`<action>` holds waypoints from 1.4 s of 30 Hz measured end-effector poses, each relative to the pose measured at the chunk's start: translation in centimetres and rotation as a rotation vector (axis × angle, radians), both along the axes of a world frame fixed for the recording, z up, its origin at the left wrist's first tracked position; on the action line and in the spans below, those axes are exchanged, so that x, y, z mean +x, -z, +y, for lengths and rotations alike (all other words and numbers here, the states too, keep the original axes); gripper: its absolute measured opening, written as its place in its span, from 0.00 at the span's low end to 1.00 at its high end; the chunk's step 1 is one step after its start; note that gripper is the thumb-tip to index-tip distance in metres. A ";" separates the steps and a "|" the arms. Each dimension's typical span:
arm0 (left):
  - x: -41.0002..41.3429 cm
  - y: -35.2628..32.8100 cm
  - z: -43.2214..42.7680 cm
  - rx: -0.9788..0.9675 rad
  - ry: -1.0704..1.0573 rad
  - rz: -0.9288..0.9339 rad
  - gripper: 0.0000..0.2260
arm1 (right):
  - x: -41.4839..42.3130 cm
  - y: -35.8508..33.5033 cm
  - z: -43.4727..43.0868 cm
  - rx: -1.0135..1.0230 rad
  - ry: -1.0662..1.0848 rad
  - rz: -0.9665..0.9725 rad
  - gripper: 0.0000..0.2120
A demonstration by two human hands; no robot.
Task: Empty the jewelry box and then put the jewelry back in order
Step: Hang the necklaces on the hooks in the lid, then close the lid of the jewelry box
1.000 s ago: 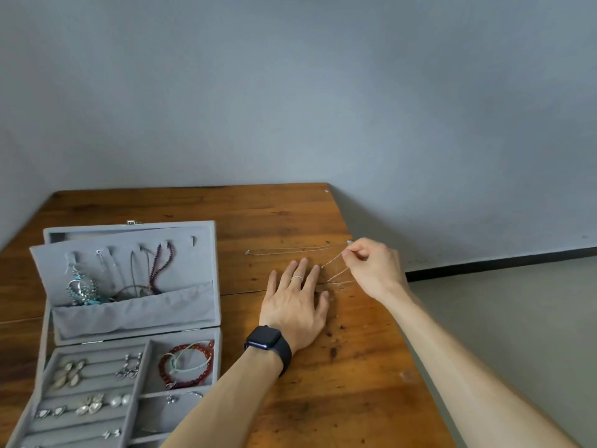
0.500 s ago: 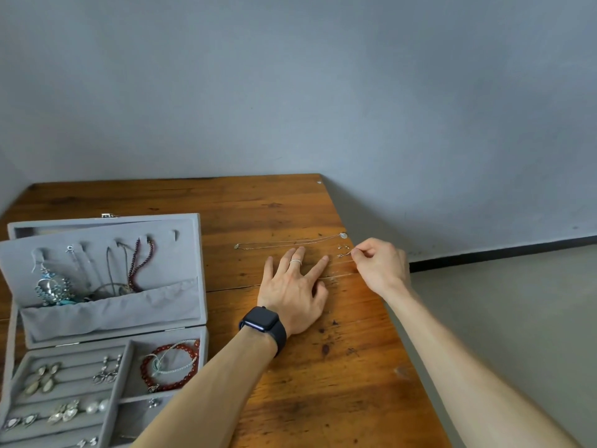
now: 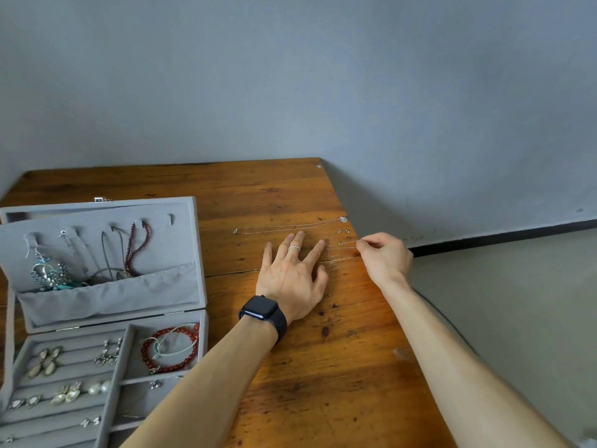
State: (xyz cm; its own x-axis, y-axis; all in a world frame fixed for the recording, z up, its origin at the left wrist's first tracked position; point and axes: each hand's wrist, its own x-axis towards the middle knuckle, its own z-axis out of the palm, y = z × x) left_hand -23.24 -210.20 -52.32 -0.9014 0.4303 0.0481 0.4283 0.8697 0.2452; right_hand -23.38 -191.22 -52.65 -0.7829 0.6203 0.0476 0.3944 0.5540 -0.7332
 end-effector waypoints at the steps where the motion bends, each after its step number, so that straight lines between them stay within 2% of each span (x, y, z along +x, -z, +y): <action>1: -0.1 0.0 0.0 0.001 0.001 -0.003 0.26 | 0.1 0.1 0.0 -0.038 0.001 0.008 0.05; 6: -0.3 0.2 0.0 -0.011 -0.002 0.007 0.27 | 0.4 0.3 0.1 -0.169 0.008 0.036 0.06; 17: -0.1 0.3 -0.1 0.035 -0.022 0.009 0.29 | 0.9 0.1 0.0 -0.199 -0.009 0.050 0.05; 22: 0.5 0.0 -0.1 0.000 -0.064 -0.010 0.28 | 3.5 -0.8 -1.5 0.036 -0.109 0.061 0.11; 27: 3.9 -1.7 -1.5 -0.131 -0.026 -0.068 0.27 | 9.2 -2.3 -3.9 0.386 -0.356 0.100 0.12; 30: 6.8 -3.3 -3.4 -0.127 -0.012 -0.081 0.26 | 12.8 -3.2 -5.8 0.487 -0.450 0.076 0.14; 33: 10.2 -5.0 -5.7 -0.067 -0.006 -0.045 0.26 | 16.1 -4.1 -7.8 0.527 -0.491 0.100 0.15; 42: 18.1 -6.3 -14.7 -0.009 -0.099 0.084 0.25 | 22.7 -4.0 -14.5 0.454 -0.579 0.082 0.17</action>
State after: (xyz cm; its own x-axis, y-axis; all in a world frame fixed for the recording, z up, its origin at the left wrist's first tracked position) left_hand -5.11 -224.94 -45.99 -0.9325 0.3403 0.1212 0.3589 0.9108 0.2039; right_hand -0.72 -205.68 -48.65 -0.9618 0.0145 0.2732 -0.0991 0.9124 -0.3971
